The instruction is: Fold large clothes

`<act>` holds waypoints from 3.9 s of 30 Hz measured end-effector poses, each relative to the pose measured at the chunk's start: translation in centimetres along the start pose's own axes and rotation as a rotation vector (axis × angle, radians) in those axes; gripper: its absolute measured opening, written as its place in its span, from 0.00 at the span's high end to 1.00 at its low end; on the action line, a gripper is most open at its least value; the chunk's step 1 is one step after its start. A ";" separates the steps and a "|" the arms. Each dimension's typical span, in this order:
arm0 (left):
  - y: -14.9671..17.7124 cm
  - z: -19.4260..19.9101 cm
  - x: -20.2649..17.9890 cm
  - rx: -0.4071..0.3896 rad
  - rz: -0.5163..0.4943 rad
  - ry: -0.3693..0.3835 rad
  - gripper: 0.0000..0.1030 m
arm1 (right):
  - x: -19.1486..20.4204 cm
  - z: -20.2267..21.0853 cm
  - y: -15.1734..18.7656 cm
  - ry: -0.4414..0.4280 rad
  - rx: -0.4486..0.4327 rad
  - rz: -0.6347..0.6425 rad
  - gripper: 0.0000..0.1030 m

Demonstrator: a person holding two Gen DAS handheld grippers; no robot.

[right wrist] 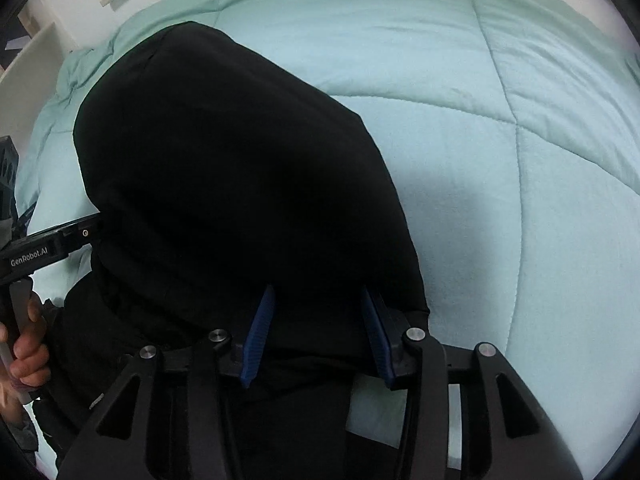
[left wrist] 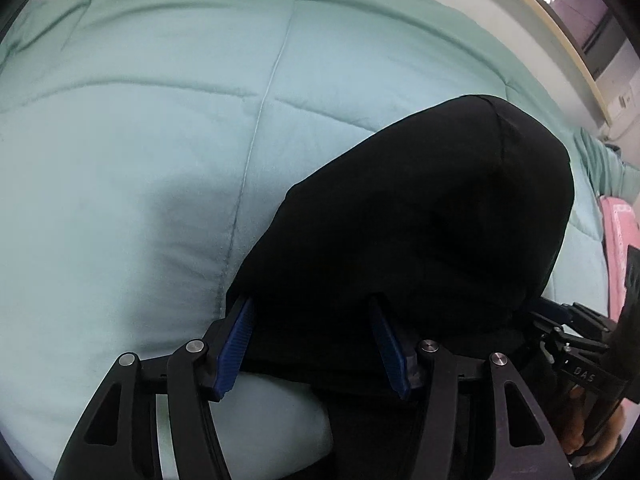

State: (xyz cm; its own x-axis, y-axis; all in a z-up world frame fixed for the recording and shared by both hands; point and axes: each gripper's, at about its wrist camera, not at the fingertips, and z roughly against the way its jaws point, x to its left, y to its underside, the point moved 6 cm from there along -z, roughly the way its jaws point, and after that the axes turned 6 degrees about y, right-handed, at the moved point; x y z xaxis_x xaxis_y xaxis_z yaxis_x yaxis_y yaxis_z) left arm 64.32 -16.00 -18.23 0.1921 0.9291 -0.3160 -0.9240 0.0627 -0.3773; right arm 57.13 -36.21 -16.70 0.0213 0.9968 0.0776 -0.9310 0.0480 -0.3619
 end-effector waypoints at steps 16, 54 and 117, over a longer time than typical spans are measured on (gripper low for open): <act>2.1 2.7 -1.8 -0.097 -0.048 -0.064 0.42 | 6.9 7.1 -11.1 -0.004 -0.218 0.162 0.54; 3.8 3.1 -0.7 0.004 -0.020 -0.083 0.18 | -0.2 -0.9 -0.7 -0.014 0.021 0.053 0.52; 36.0 26.8 -1.5 0.110 -0.252 0.235 0.44 | 5.2 21.6 30.2 -0.060 0.042 0.083 0.73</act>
State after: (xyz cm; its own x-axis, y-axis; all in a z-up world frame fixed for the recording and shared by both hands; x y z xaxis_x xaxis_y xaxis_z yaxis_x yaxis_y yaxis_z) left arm 21.95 -5.34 -8.02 0.4775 0.7708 -0.4217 -0.8655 0.3301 -0.3767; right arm 21.21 -31.01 -7.16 -0.0777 0.9914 0.1052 -0.9430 -0.0389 -0.3305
